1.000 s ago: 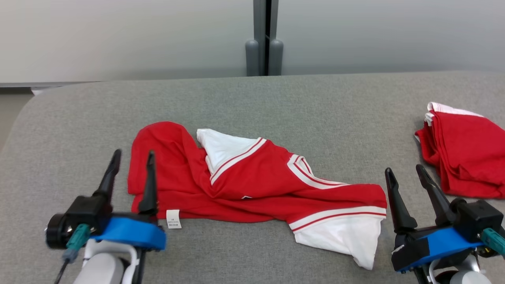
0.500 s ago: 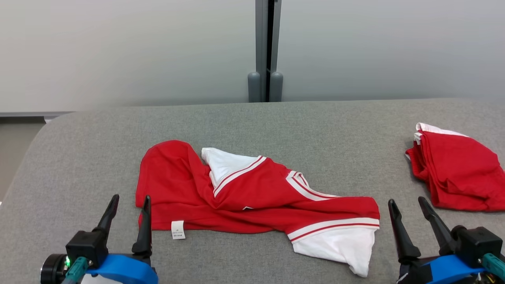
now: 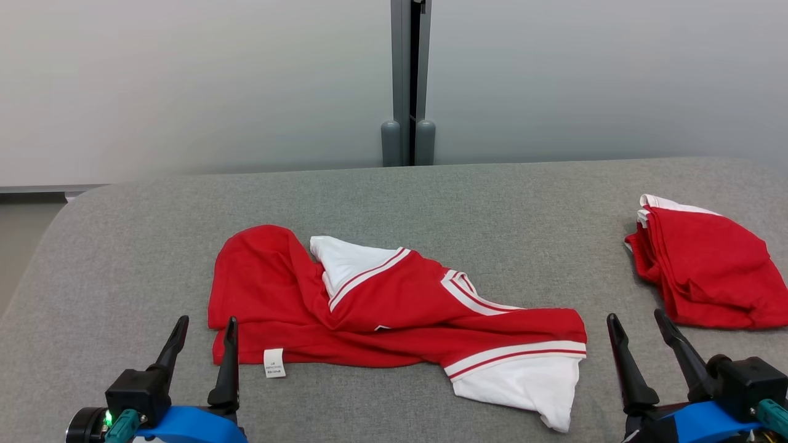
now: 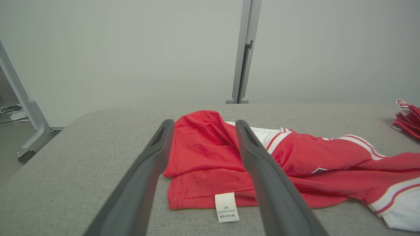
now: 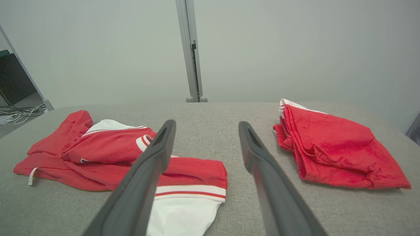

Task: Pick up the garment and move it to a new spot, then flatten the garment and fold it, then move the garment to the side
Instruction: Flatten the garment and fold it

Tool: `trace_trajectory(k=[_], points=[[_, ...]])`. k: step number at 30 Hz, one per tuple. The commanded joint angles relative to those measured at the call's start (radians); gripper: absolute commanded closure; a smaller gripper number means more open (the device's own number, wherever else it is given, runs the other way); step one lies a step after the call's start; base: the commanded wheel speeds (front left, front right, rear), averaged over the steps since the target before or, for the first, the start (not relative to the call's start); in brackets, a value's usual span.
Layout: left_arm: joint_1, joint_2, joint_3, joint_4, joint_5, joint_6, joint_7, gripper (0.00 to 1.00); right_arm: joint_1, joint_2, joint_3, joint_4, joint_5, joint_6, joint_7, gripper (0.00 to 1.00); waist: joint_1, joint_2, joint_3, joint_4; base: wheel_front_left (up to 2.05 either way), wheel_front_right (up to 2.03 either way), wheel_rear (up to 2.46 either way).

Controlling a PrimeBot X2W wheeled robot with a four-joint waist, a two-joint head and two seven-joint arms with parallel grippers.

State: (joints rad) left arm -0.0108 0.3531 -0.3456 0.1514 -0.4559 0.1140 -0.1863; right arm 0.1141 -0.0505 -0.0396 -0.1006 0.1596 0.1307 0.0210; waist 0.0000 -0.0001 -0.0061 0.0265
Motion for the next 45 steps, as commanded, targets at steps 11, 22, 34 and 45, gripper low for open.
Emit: trace_trajectory(k=[11, 22, 34, 45], points=[[-0.035, 0.006, 0.005, -0.019, -0.004, 0.008, -0.012, 0.0, -0.016, 0.0, 0.003, 0.011, 0.001, 0.0, 0.009, 0.0, 0.0, 0.0001, 0.05, 0.001, 0.0, 0.0, 0.0], [-0.162, -0.014, 0.002, -0.014, 0.021, 0.0, -0.038, 0.0, -0.099, -0.006, 0.054, 0.249, 0.01, 0.0, -0.007, 0.0, 0.0, 0.0001, 0.209, 0.027, 0.0, 0.0, 0.0], [-0.205, -0.037, 0.006, 0.014, 0.024, -0.006, -0.064, 0.0, -0.191, -0.018, 0.101, 0.468, 0.073, 0.0, -0.042, 1.0, 0.0, 0.0001, 0.235, 0.037, 0.0, 0.0, 0.0], [-0.178, -0.038, 0.02, 0.001, 0.023, 0.005, -0.072, 0.0, -0.151, -0.103, 0.221, 0.153, 0.094, 0.0, -0.119, 1.0, 0.0, 0.0001, 0.206, 0.017, 0.0, 0.0, 0.0]])
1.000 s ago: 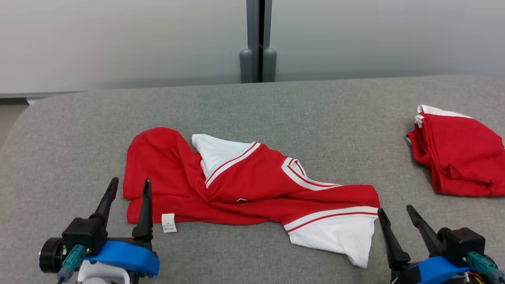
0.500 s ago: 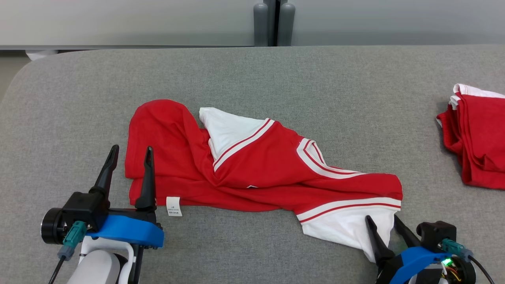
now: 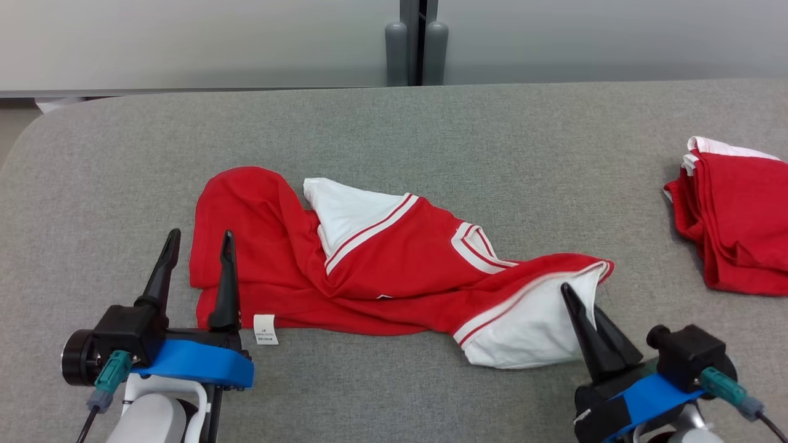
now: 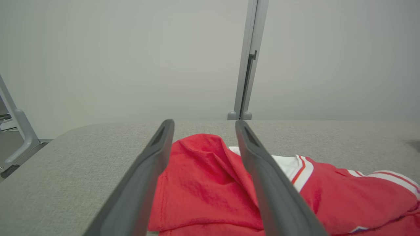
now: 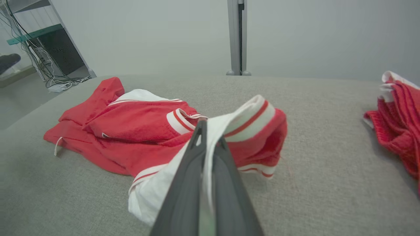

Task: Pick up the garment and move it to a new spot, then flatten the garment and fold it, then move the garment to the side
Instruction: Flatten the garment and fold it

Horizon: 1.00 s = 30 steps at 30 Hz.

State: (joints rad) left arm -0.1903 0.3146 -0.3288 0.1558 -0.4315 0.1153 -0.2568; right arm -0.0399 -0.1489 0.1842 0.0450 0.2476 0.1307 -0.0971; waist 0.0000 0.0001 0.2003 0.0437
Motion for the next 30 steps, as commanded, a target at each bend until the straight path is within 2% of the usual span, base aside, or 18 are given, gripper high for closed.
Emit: trace_trajectory(k=[1, 6, 10, 19, 25, 26, 27, 30], points=[[0.0, 0.0, 0.002, -0.005, -0.001, 0.004, -0.002, 0.0, -0.001, -0.011, 0.002, -0.024, 0.005, 0.0, 0.004, 1.0, 0.0, -0.0001, -0.001, -0.001, 0.0, 0.0, 0.0], [-0.014, -0.003, 0.001, -0.01, 0.004, 0.008, -0.004, 0.0, -0.061, -0.032, 0.007, -0.117, 0.022, 0.0, 0.034, 1.0, 0.0, -0.0001, 0.004, -0.003, 0.0, 0.0, 0.0], [-0.026, -0.007, -0.004, -0.011, 0.008, 0.004, -0.005, 0.0, -0.123, -0.047, -0.004, -0.088, 0.046, 0.0, 0.061, 1.0, 0.0, -0.0001, 0.017, 0.008, 0.0, 0.0, 0.0], [-0.101, -0.029, -0.022, -0.01, 0.024, -0.016, -0.008, 0.0, -0.279, -0.074, -0.06, 0.114, 0.088, 0.0, 0.071, 1.0, 0.0, -0.0001, 0.119, 0.074, 0.0, 0.0, 0.0], [-0.145, -0.051, -0.027, 0.003, 0.04, -0.029, -0.009, 0.0, -0.422, -0.071, -0.073, 0.319, 0.114, 0.0, 0.024, 1.0, 0.0, -0.0001, 0.178, 0.099, 0.0, 0.0, 0.0], [-0.15, -0.055, -0.025, 0.007, 0.046, -0.032, -0.01, 0.0, -0.451, -0.073, -0.066, 0.365, 0.117, 0.0, 0.003, 0.6, 0.0, -0.0001, 0.181, 0.099, 0.0, 0.0, 0.0], [-0.151, -0.057, -0.023, 0.009, 0.049, -0.032, -0.01, 0.0, -0.46, -0.074, -0.059, 0.383, 0.119, 0.0, -0.011, 0.0, 0.0, -0.0001, 0.18, 0.096, 0.0, 0.0, 0.0], [-0.136, -0.058, -0.014, 0.017, 0.054, -0.029, -0.009, 0.0, -0.457, -0.084, -0.048, 0.409, 0.117, 0.0, -0.066, 0.0, 0.0, -0.0001, 0.164, 0.08, 0.0, 0.0, 0.0]])
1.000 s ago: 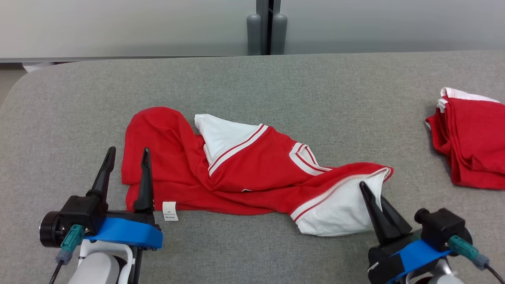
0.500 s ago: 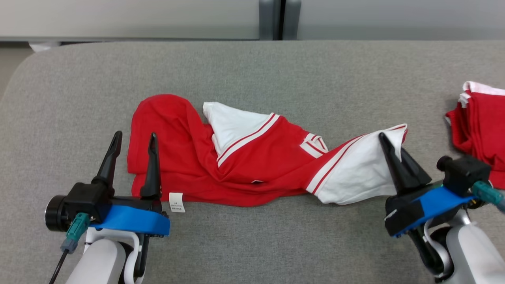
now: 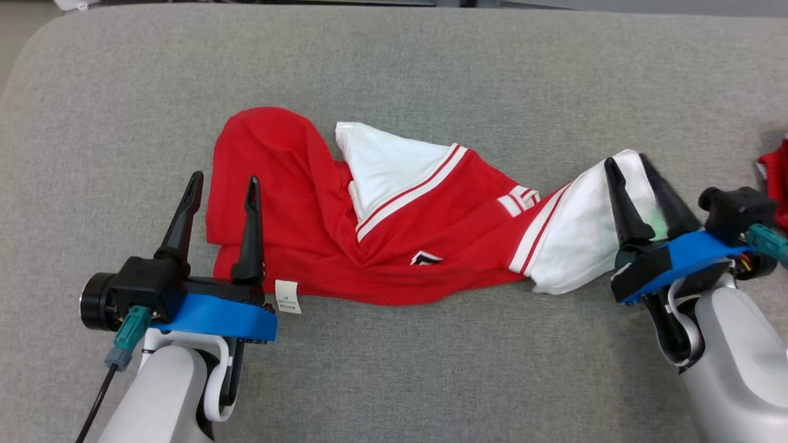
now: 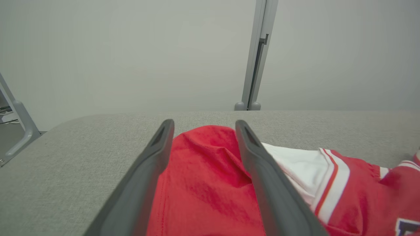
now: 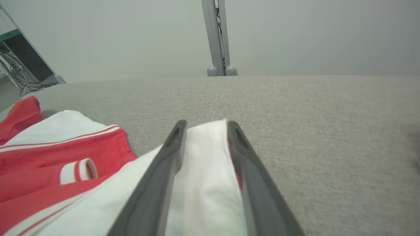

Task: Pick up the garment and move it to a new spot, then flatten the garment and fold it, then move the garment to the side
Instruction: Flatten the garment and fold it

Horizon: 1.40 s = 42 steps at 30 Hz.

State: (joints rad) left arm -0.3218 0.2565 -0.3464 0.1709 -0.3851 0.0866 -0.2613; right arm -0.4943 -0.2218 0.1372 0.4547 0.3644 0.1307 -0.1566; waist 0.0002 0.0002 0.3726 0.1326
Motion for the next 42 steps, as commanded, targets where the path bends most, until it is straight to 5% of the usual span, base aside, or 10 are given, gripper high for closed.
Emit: trace_trajectory(k=[1, 10, 23, 42], points=[[0.002, 0.001, 0.007, 0.004, 0.008, -0.001, -0.005, 0.0, 0.007, -0.015, -0.003, 0.0, -0.003, 0.0, -0.027, 0.0, -0.0002, -0.0002, -0.016, -0.015, 0.0, 0.0, 0.0], [0.081, 0.017, 0.034, 0.019, 0.005, 0.01, -0.005, 0.0, 0.175, -0.04, -0.109, -0.145, -0.076, 0.0, -0.094, 0.0, -0.0002, -0.0002, -0.112, -0.087, 0.0, 0.0, 0.0], [0.221, 0.058, 0.043, -0.013, -0.02, 0.035, 0.03, 0.0, 0.488, 0.105, -0.164, -0.488, -0.169, 0.0, 0.026, 0.0, -0.0002, -0.0002, -0.231, -0.131, 0.0, 0.0, 0.0], [0.21, 0.08, 0.054, -0.008, -0.071, 0.043, 0.129, 0.0, 0.51, 0.129, -0.152, -0.566, -0.157, 0.0, 0.09, 0.0, -0.0002, -0.0002, -0.198, -0.129, 0.0, 0.0, 0.0]])
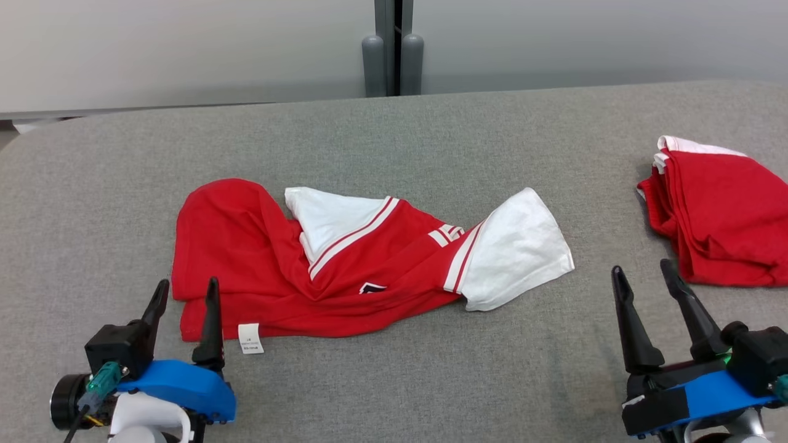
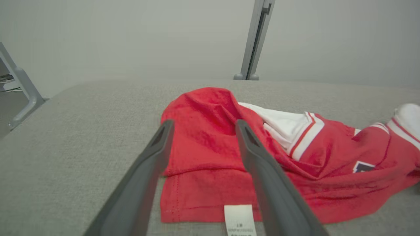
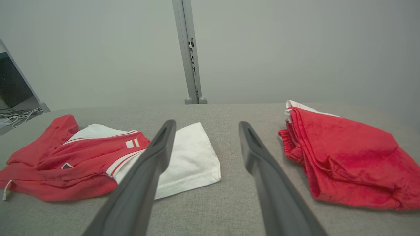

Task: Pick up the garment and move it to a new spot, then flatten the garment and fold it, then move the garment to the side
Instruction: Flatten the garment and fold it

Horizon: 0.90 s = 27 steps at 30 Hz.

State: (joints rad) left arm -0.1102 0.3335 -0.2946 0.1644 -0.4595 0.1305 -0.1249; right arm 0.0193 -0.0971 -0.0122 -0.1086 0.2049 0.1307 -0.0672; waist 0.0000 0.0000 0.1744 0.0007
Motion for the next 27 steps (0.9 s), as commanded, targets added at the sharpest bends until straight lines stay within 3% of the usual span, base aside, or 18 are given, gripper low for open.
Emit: trace_trajectory(k=[1, 6, 14, 15, 16, 17, 27], points=[[-0.003, 0.004, 0.005, 0.012, -0.008, -0.007, 0.009, 0.0, -0.008, 0.002, 0.004, 0.001, 0.004, 0.0, 0.001, 0.0, 0.0, 0.0, 0.009, 0.0, 0.0, 0.0, 0.0], [-0.017, 0.004, 0.012, 0.114, -0.073, -0.036, 0.09, 0.0, -0.033, -0.004, 0.024, 0.023, 0.012, 0.0, -0.007, 0.0, 0.0, 0.0, 0.054, -0.01, 0.0, 0.0, 0.0], [-0.077, -0.011, 0.032, 0.291, -0.137, -0.086, 0.098, 0.0, -0.061, -0.014, 0.022, 0.088, 0.031, 0.0, -0.029, 0.0, 0.0, 0.0, 0.098, -0.017, 0.0, 0.0, 0.0], [-0.08, -0.013, 0.031, 0.309, -0.143, -0.094, 0.1, 0.42, -0.065, -0.017, 0.018, 0.1, 0.032, 0.0, -0.031, 0.0, 0.0, 0.0, 0.099, -0.017, 0.0, 0.0, 0.0], [-0.082, -0.014, 0.028, 0.324, -0.147, -0.101, 0.102, 0.65, -0.069, -0.021, 0.014, 0.111, 0.034, 0.0, -0.031, 0.0, 0.0, 0.0, 0.1, -0.018, 0.0, 0.0, 0.0], [-0.085, -0.015, 0.026, 0.336, -0.149, -0.106, 0.1, 1.0, -0.073, -0.026, 0.01, 0.124, 0.038, 0.0, -0.033, 0.0, 0.0, 0.0, 0.1, -0.019, 0.0, 0.0, 0.0], [-0.143, -0.038, -0.003, 0.377, -0.138, -0.13, 0.074, 1.0, -0.209, -0.104, 0.052, 0.326, 0.081, 0.0, -0.015, 0.0, 0.0, 0.0, 0.144, 0.017, 0.0, 0.0, 0.0]])
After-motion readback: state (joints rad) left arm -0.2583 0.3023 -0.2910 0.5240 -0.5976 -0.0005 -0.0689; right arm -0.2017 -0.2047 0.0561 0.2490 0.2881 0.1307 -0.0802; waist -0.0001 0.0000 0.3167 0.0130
